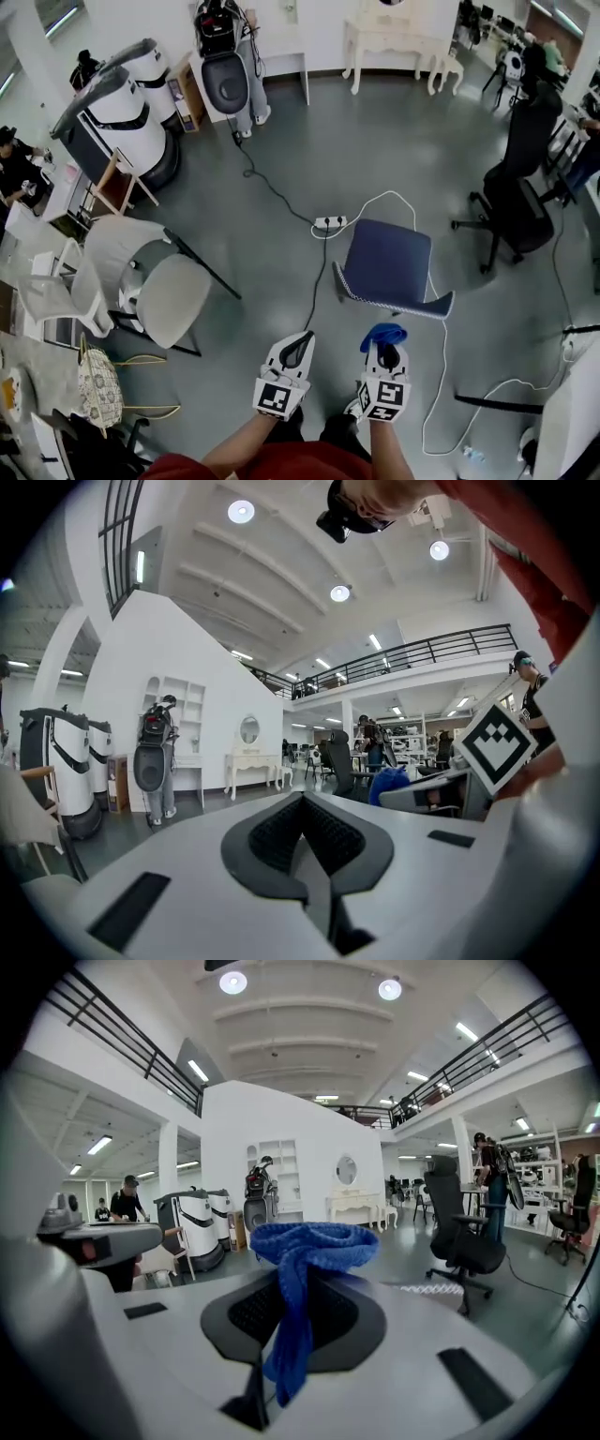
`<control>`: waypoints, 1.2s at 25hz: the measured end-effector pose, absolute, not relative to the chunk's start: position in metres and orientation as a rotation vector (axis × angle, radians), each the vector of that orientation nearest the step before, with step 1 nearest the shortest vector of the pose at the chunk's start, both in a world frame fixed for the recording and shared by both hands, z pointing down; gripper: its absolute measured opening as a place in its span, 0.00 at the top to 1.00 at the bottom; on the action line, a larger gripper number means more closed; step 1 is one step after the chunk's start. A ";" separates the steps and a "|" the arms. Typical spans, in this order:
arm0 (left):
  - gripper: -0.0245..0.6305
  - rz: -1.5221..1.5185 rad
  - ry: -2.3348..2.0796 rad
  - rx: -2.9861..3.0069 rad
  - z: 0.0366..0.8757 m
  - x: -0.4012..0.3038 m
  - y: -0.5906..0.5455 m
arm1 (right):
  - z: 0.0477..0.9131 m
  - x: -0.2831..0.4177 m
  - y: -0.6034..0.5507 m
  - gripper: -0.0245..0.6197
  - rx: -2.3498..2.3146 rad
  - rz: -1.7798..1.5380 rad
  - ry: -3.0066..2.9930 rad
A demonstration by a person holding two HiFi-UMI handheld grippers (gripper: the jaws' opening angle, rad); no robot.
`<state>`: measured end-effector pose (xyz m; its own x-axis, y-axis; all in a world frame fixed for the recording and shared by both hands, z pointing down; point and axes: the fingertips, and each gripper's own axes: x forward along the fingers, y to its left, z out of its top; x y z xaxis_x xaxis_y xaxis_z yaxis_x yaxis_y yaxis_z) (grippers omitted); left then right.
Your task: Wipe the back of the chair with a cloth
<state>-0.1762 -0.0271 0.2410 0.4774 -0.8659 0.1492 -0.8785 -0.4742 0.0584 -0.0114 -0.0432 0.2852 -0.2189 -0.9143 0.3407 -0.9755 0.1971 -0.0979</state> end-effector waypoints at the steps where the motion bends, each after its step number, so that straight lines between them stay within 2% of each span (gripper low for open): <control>1: 0.94 0.136 -1.533 2.595 0.231 -0.175 -0.028 | 0.270 -0.006 -0.040 0.87 1.828 0.409 -2.268; 12: 0.94 -0.078 -1.444 2.809 0.082 -0.121 -0.065 | 0.082 0.060 -0.056 0.87 2.029 -0.009 -2.341; 20: 0.94 -0.287 -1.504 2.911 -0.030 -0.108 -0.080 | -0.028 0.095 -0.062 0.87 2.110 -0.155 -2.375; 30: 0.94 -0.293 -1.523 2.930 -0.036 -0.101 -0.079 | -0.036 0.097 -0.056 0.87 2.111 -0.225 -2.357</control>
